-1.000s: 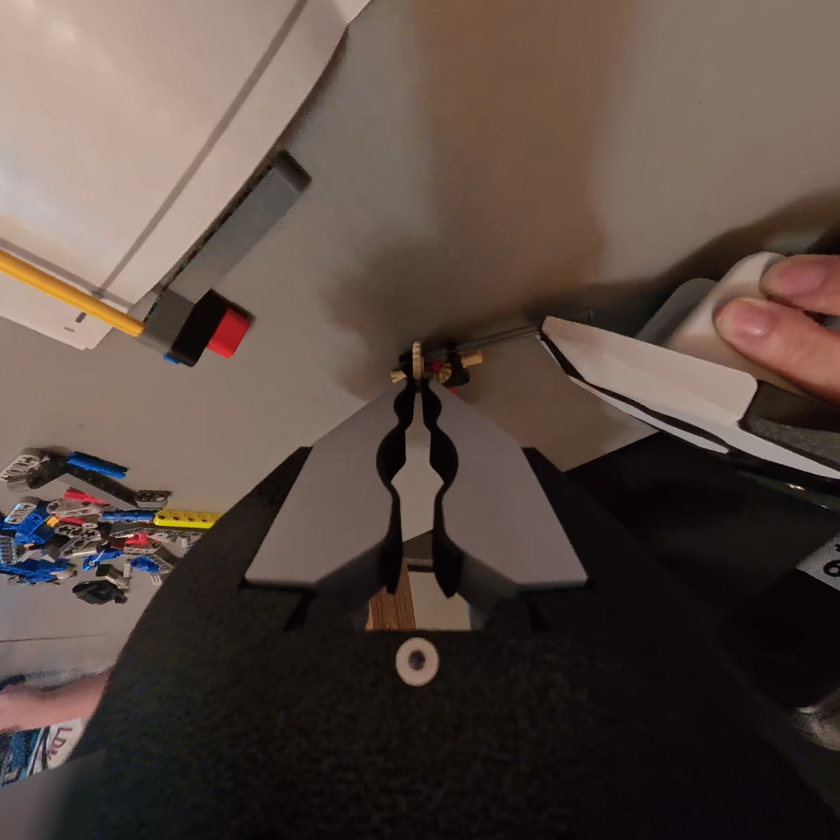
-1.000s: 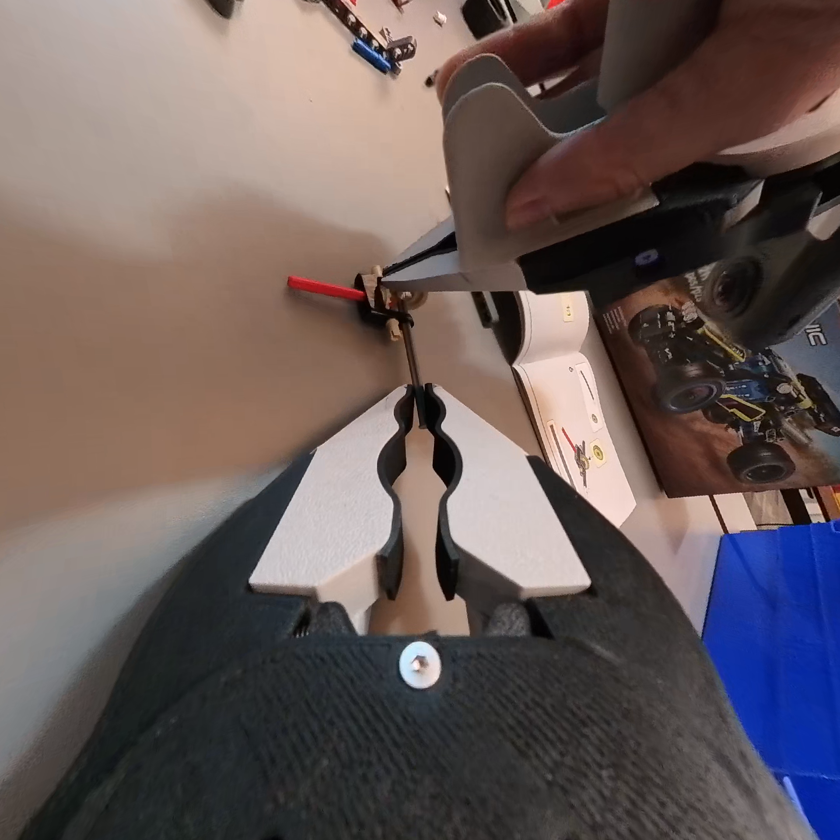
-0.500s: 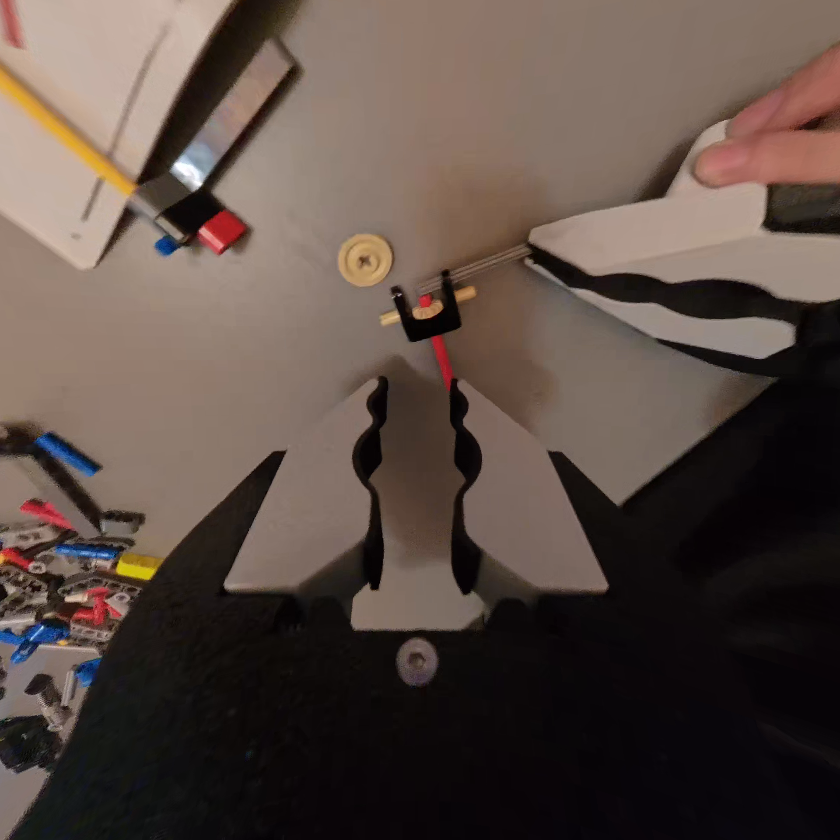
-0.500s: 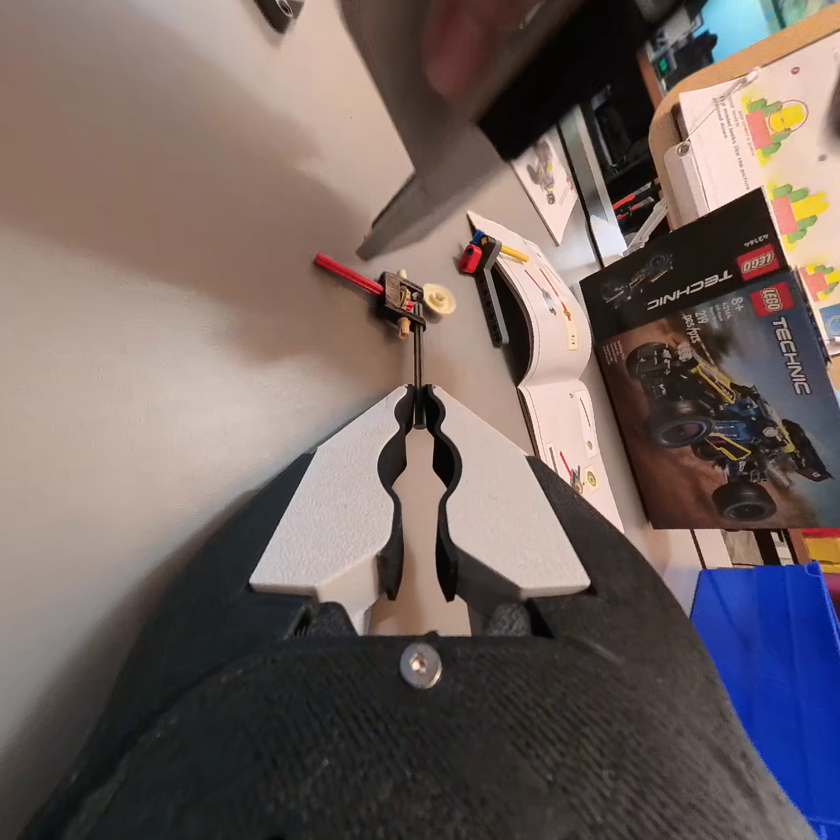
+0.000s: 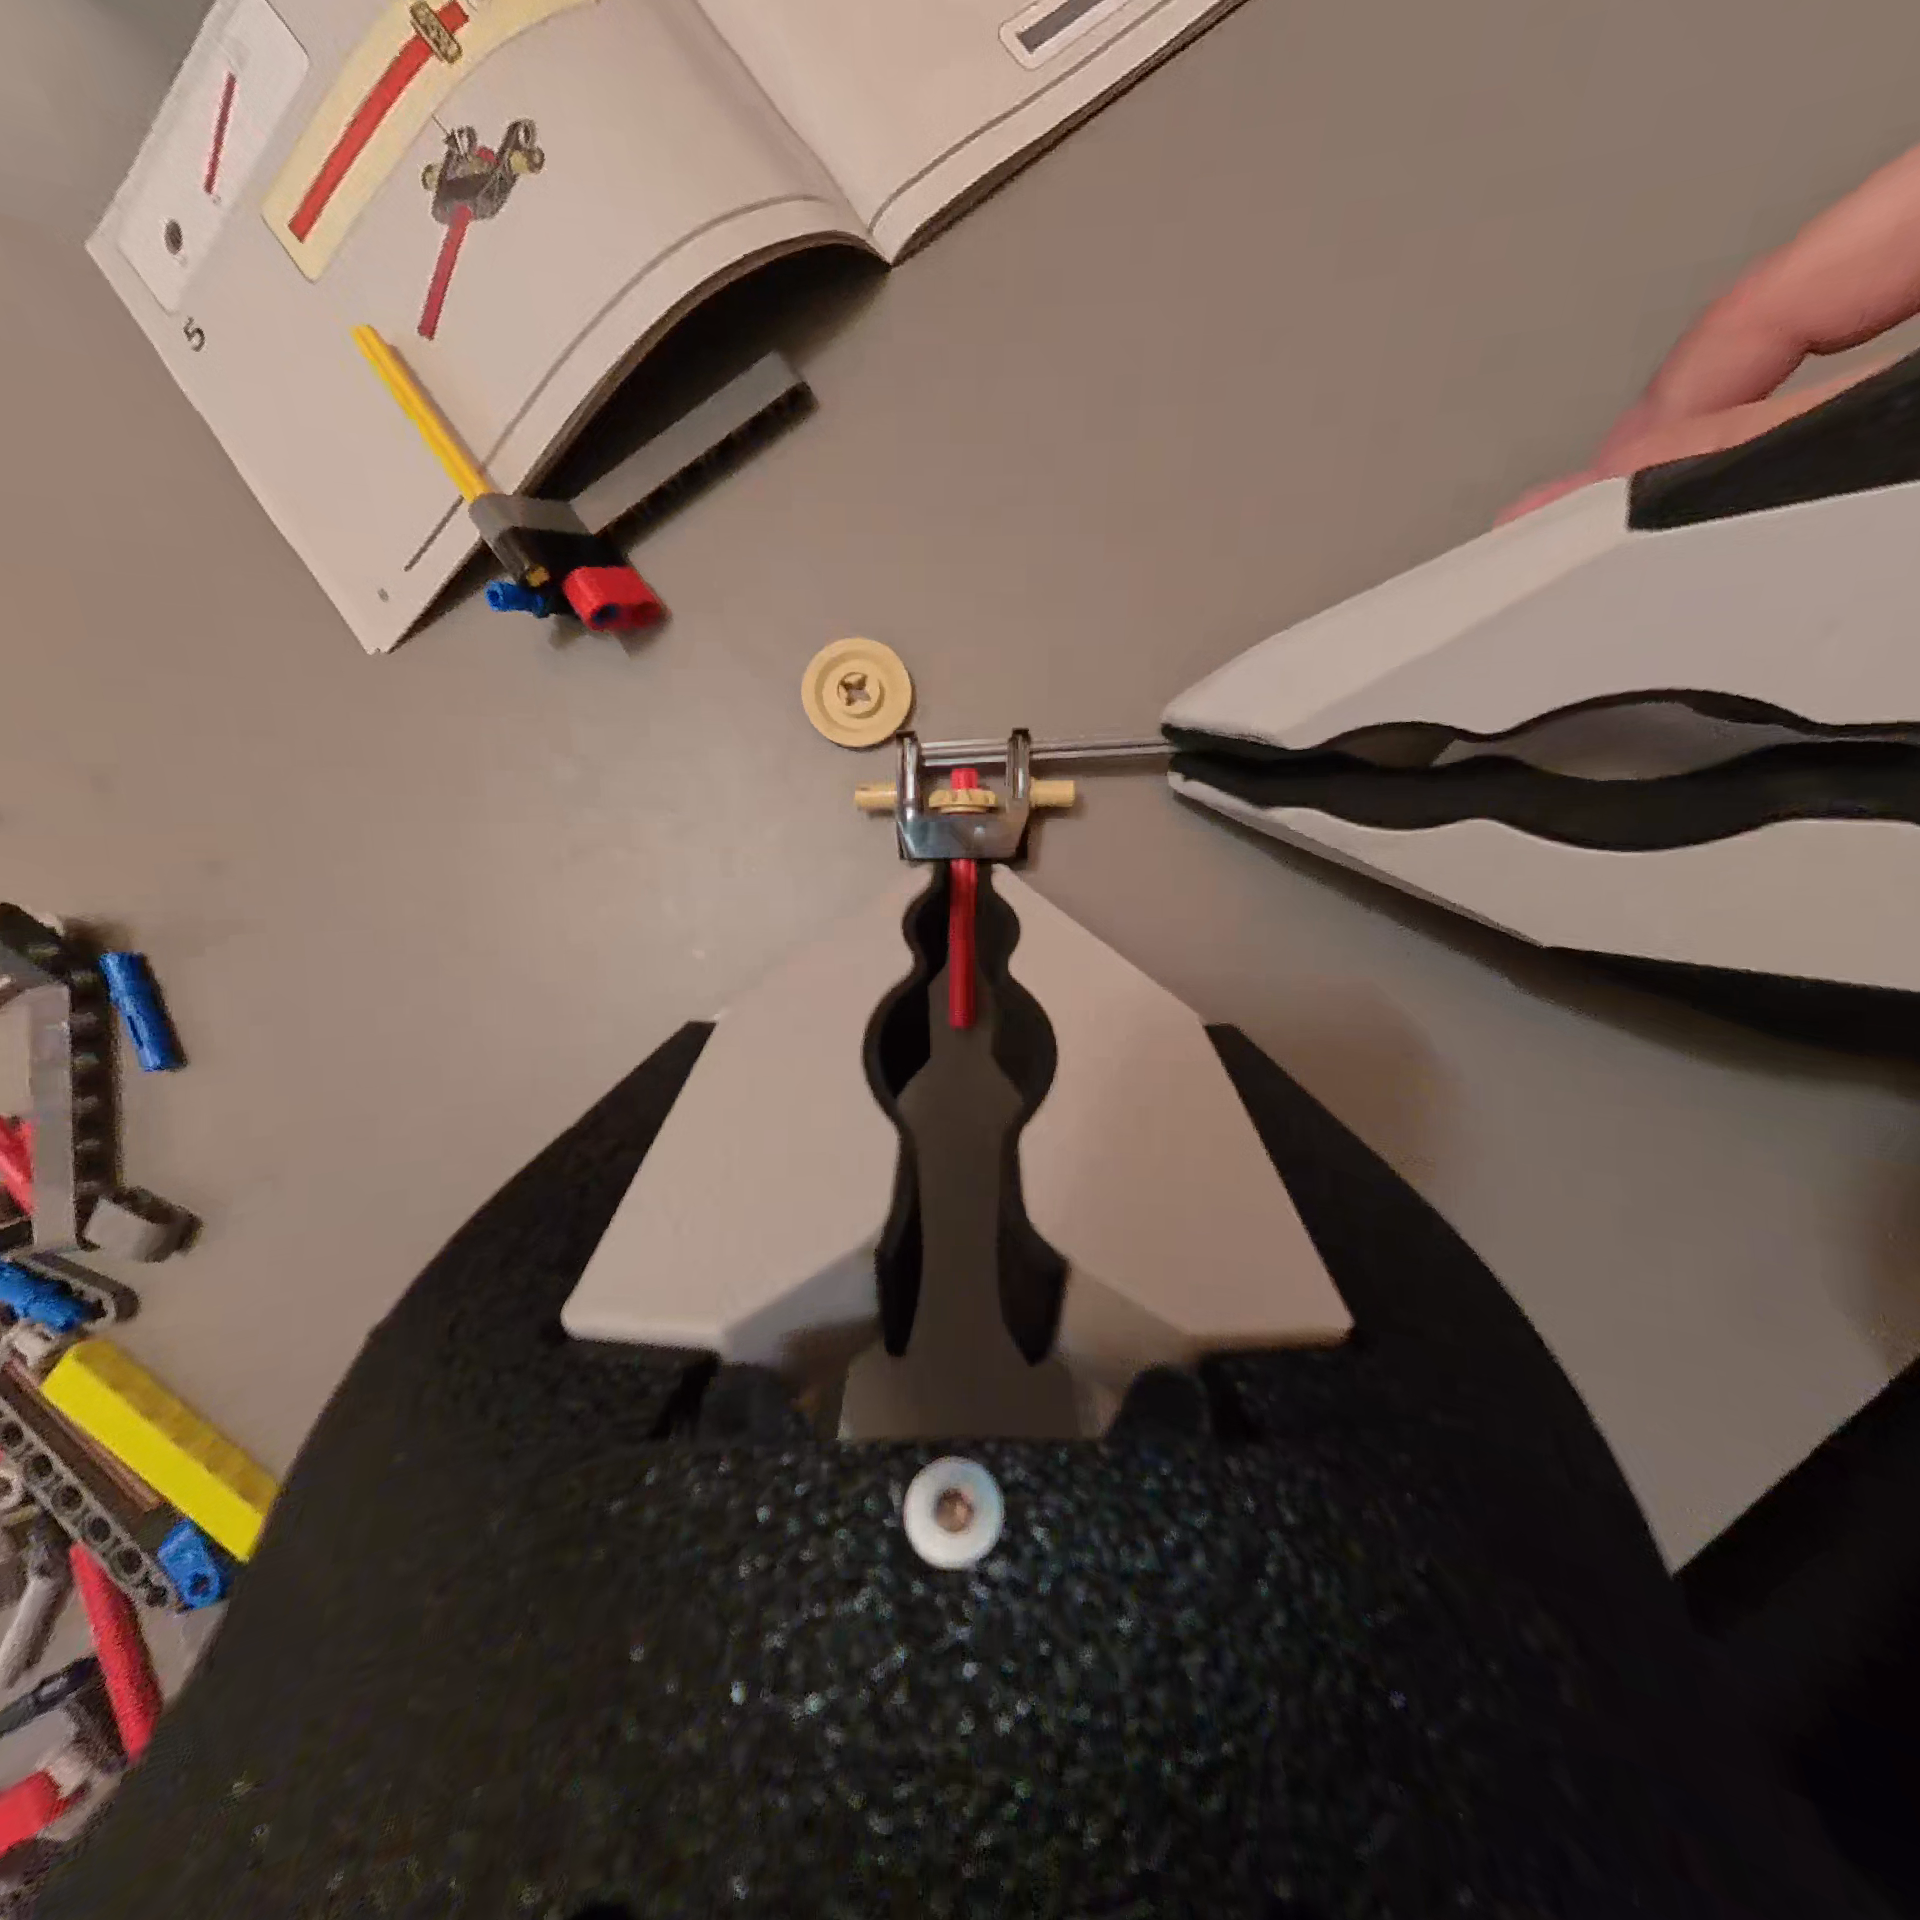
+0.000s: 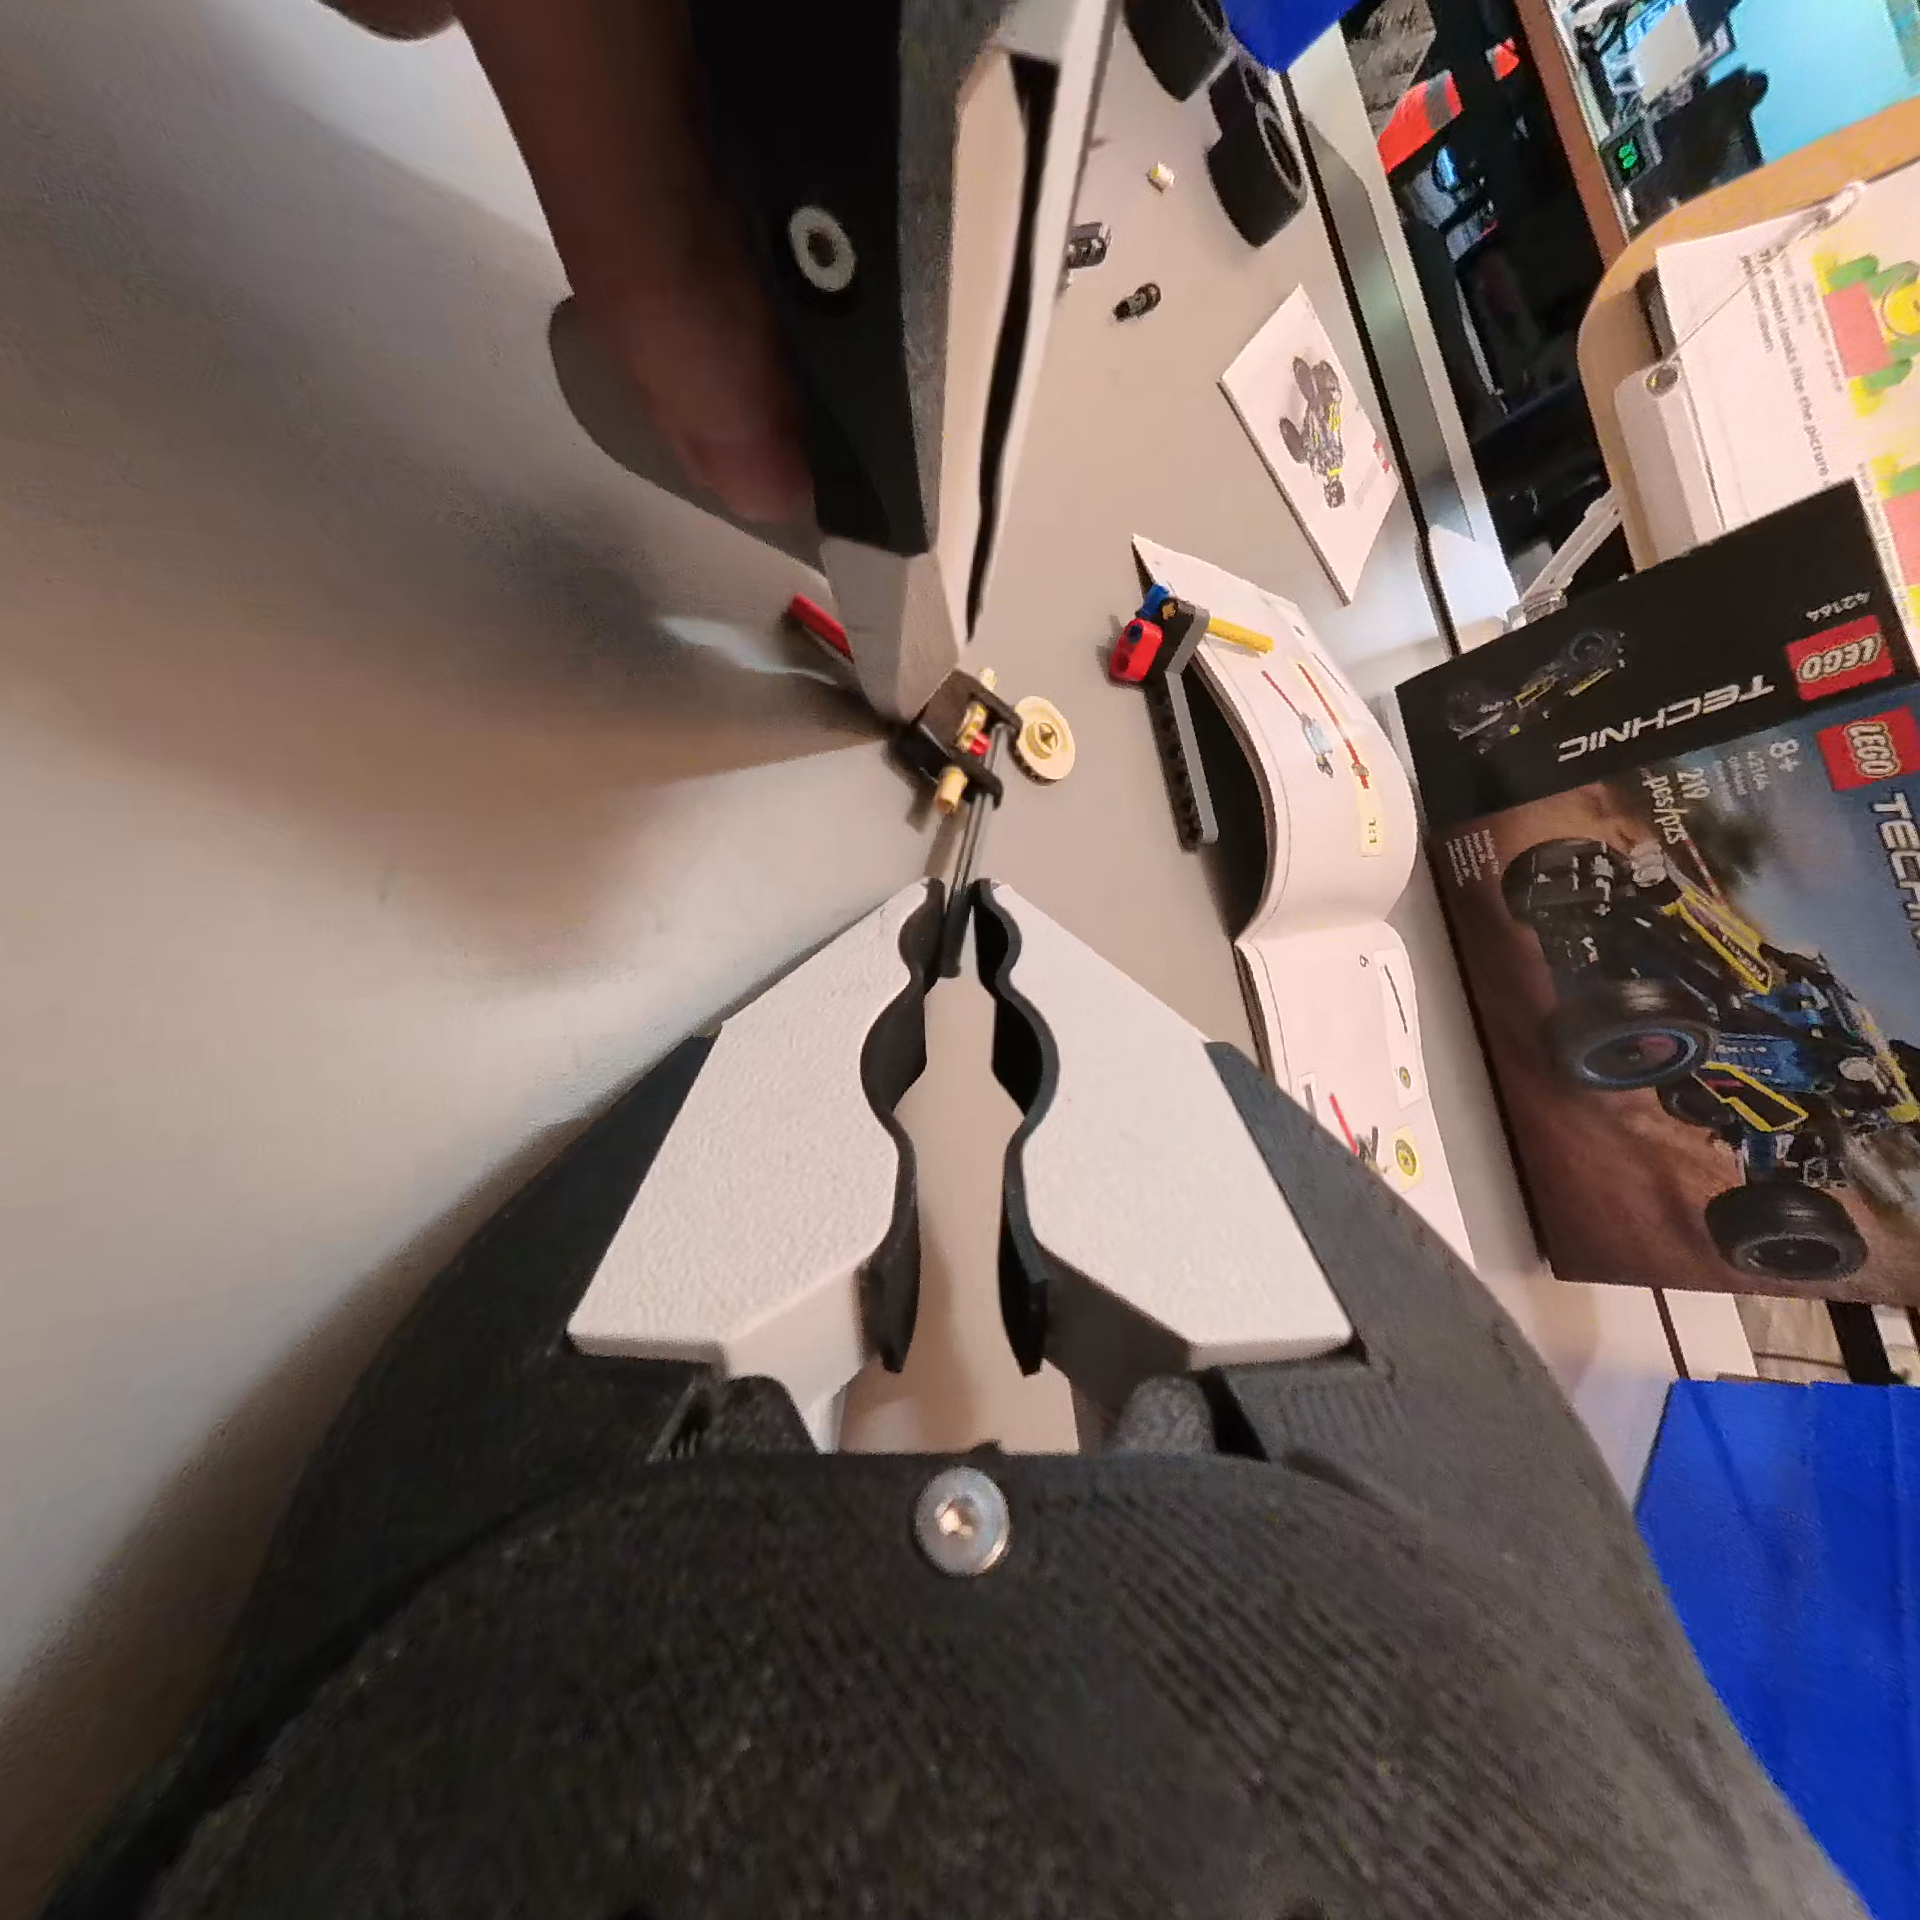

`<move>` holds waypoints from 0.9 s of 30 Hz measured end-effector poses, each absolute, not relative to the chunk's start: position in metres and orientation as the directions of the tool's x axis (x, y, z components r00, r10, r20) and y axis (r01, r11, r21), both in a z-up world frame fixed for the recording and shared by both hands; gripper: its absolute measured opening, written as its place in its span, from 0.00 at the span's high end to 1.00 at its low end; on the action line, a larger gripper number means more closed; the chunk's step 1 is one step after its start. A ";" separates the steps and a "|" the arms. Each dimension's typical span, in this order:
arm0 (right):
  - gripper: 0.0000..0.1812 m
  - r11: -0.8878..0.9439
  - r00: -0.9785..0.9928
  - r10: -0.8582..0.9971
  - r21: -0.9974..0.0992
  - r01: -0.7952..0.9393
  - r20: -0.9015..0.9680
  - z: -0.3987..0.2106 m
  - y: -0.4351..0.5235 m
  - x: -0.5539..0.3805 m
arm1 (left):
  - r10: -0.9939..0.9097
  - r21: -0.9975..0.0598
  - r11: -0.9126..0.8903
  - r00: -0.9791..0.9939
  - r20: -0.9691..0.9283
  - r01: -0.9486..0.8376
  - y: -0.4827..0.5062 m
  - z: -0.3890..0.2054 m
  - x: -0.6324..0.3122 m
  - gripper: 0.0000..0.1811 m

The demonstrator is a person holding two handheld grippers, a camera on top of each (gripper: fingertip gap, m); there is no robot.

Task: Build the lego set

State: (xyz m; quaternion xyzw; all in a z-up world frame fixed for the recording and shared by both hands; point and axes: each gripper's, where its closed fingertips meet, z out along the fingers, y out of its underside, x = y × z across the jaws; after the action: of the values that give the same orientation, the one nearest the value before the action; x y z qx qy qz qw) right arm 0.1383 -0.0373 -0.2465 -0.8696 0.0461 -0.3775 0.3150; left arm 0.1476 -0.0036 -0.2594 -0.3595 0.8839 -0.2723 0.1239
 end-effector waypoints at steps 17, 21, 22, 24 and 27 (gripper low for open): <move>0.76 -0.481 0.975 -0.181 -0.876 0.028 0.131 -0.186 -0.053 0.131 | -0.340 -0.547 0.423 -0.687 0.643 -0.722 0.008 -0.247 0.132 0.99; 0.74 -0.499 0.988 -0.006 -0.856 0.134 0.157 -0.202 -0.035 0.146 | -0.270 -0.473 0.405 -0.597 0.756 -0.783 0.012 -0.242 0.135 0.99; 0.76 -0.497 0.983 0.024 -0.851 0.169 0.181 -0.207 -0.032 0.148 | -0.251 -0.474 0.394 -0.588 0.769 -0.787 0.012 -0.240 0.137 0.99; 0.78 -0.515 0.964 0.034 -0.822 0.243 0.263 -0.217 -0.029 0.160 | -0.251 -0.466 0.382 -0.575 0.779 -0.798 0.014 -0.239 0.142 0.99; 0.79 -0.568 0.894 0.028 -0.729 0.382 0.447 -0.227 -0.027 0.182 | -0.280 -0.489 0.403 -0.613 0.739 -0.773 0.018 -0.242 0.145 0.99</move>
State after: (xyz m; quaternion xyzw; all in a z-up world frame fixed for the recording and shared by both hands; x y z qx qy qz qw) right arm 0.1822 -0.0273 -0.2268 -0.8632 -0.1187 -0.1968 0.4495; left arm 0.1454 0.0177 -0.2422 -0.3345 0.7875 -0.4318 -0.2855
